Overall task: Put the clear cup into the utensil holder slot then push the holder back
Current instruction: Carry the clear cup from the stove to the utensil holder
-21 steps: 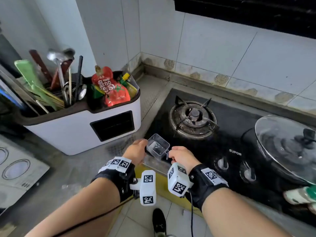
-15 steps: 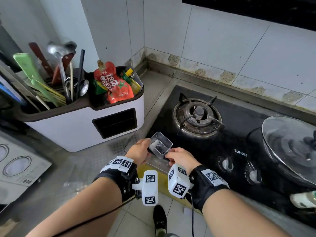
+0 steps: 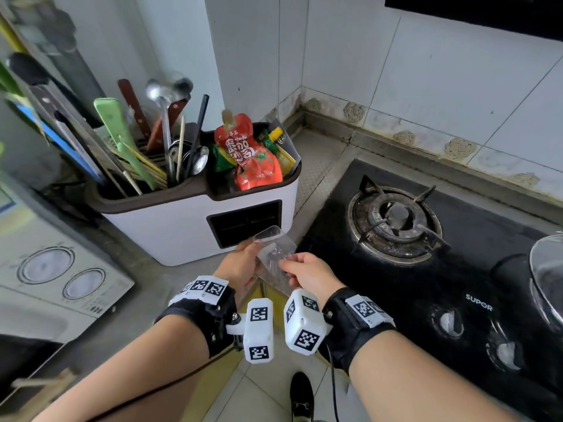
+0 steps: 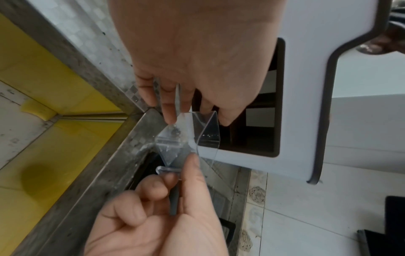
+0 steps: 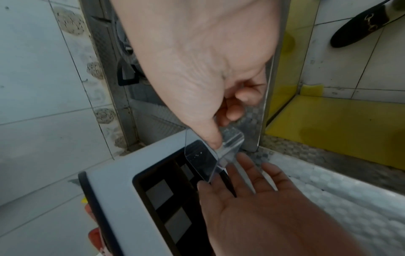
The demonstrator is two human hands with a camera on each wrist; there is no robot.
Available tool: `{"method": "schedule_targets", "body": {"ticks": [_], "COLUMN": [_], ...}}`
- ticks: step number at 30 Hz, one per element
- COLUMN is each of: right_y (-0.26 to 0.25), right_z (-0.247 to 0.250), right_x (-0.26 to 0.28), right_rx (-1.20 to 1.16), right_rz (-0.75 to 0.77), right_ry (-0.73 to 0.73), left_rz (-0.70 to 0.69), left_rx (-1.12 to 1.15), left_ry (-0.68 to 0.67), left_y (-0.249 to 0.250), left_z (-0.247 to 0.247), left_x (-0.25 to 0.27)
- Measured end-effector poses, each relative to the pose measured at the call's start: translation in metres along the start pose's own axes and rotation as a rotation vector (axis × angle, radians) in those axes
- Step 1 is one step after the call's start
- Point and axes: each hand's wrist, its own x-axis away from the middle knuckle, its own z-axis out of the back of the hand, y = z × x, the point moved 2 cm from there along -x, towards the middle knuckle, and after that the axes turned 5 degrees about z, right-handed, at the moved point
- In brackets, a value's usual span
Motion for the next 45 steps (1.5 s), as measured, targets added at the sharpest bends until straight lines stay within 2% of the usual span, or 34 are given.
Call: {"method": "schedule_targets", "body": {"ticks": [11,16,20,24,29,36,38,40,44,45], "right_y": [-0.017,-0.024,-0.029,-0.038,-0.041,-0.007,0.002,0.012,0.031,0.033], "right_z": [-0.023,-0.03,-0.038,-0.046,-0.054,-0.091,-0.105,-0.118,-0.139,-0.143], "right_x": [-0.009,-0.014,-0.021,-0.025,-0.028,-0.018,-0.011,-0.001,0.012,0.015], "right_rx": [-0.022,-0.046,-0.166,-0.217,-0.221,-0.123,-0.033,0.036,0.116,0.123], "right_rz": [-0.026,-0.037,-0.051,-0.037,-0.027,-0.146,-0.191,-0.225,-0.253,-0.253], "right_ry": [0.0,-0.007,0.025,-0.015,-0.014,-0.122,-0.172,-0.217,-0.28,-0.286], "left_rz": [0.022,-0.023,-0.039,-0.061,-0.085,-0.159,-0.138,-0.078,0.126,0.139], "left_rx": [0.163,0.184,0.19,0.168,0.146,0.051,0.012,-0.024,-0.159,-0.174], "left_ry": [-0.094,-0.055,-0.061,-0.044,0.058,0.366,0.457,0.489,0.396,0.354], "left_y": [0.014,0.019,0.022,0.024,0.026,0.005,-0.003,-0.012,-0.026,-0.032], "left_z": [0.009,0.017,0.023,0.035,0.062,0.124,0.138,0.149,0.154,0.155], "left_x": [-0.004,-0.001,0.006,0.016,0.026,0.038,0.044,0.048,0.06,0.06]}}
